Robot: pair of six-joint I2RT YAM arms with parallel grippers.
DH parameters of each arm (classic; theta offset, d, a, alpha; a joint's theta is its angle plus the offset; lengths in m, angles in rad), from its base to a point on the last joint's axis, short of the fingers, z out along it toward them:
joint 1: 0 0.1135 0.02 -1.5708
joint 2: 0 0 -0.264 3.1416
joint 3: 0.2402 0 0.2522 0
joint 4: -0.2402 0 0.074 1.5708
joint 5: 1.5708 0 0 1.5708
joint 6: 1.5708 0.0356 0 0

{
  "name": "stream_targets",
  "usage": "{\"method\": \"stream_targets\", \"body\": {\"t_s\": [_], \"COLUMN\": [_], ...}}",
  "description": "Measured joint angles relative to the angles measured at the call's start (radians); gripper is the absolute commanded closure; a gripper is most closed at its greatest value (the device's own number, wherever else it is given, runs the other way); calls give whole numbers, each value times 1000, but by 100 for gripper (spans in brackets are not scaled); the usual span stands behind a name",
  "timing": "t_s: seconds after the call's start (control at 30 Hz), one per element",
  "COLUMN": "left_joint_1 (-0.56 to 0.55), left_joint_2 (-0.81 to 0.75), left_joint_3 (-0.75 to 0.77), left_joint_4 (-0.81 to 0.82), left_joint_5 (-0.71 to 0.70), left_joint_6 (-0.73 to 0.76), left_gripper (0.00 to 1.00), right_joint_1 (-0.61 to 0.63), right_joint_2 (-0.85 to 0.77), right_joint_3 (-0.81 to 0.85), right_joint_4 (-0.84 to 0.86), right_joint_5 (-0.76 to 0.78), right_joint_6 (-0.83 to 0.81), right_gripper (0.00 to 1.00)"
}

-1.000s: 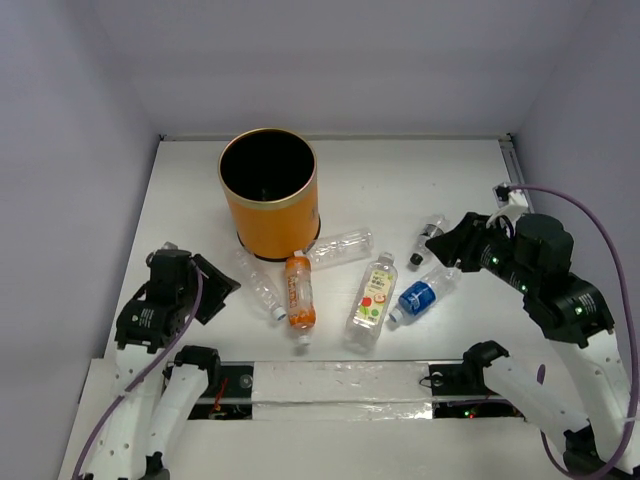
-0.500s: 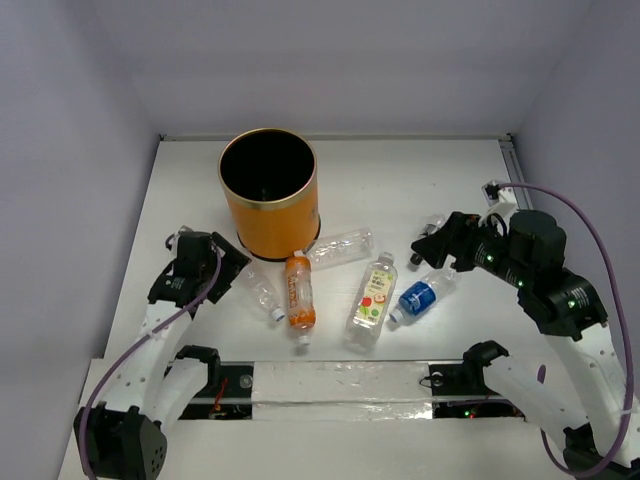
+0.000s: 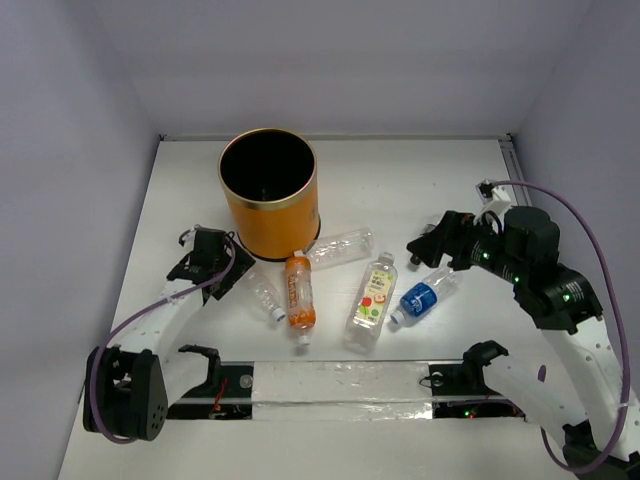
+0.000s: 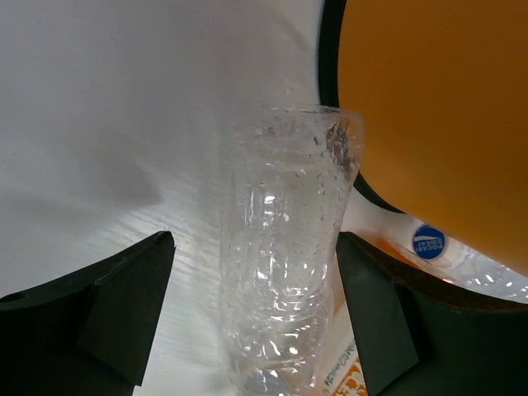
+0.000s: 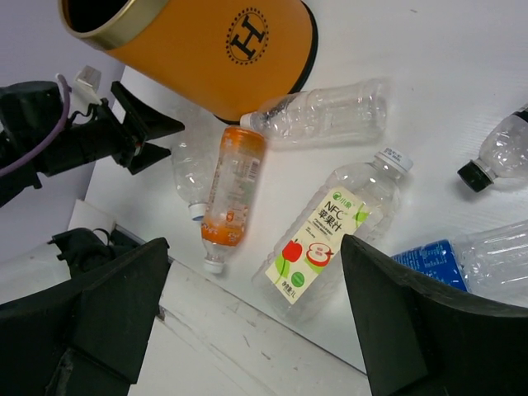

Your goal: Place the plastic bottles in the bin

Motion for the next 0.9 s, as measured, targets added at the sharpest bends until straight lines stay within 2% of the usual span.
{"method": "stream_targets", "body": {"t_s": [0.17, 0.3, 0.33, 0.43, 0.57, 0.63, 0.73, 0.9], "left_joint_1": [-30, -42, -42, -42, -44, -60, -93, -108], "left_joint_2": [60, 72, 72, 58, -42, -145, -266, -370], "left_joint_3": [-54, -72, -76, -77, -77, -70, -3, 233], "left_joint_4": [70, 118, 124, 122, 50, 6, -102, -260], "left_joint_5": [-18, -42, -47, -56, -70, -73, -61, -53], "left_joint_6": [-8, -23, -25, -29, -21, -20, -19, 9], "left_gripper": [30, 44, 50, 57, 61, 63, 63, 64], "right_joint_1": [0, 0, 0, 0, -5, -25, -143, -301], "right_joint_2": [-5, -9, -7, 19, 114, 174, 293, 472], "right_joint_3": [-1, -34, -50, -84, -90, -90, -90, -90], "right_joint_4": [0, 10, 17, 25, 40, 57, 94, 148], "right_joint_5": [0, 9, 19, 75, 189, 233, 250, 299], "right_joint_6": [0, 0, 2, 10, 21, 21, 11, -6], "right_gripper": [5, 3, 3, 3, 2, 2, 2, 0]}}
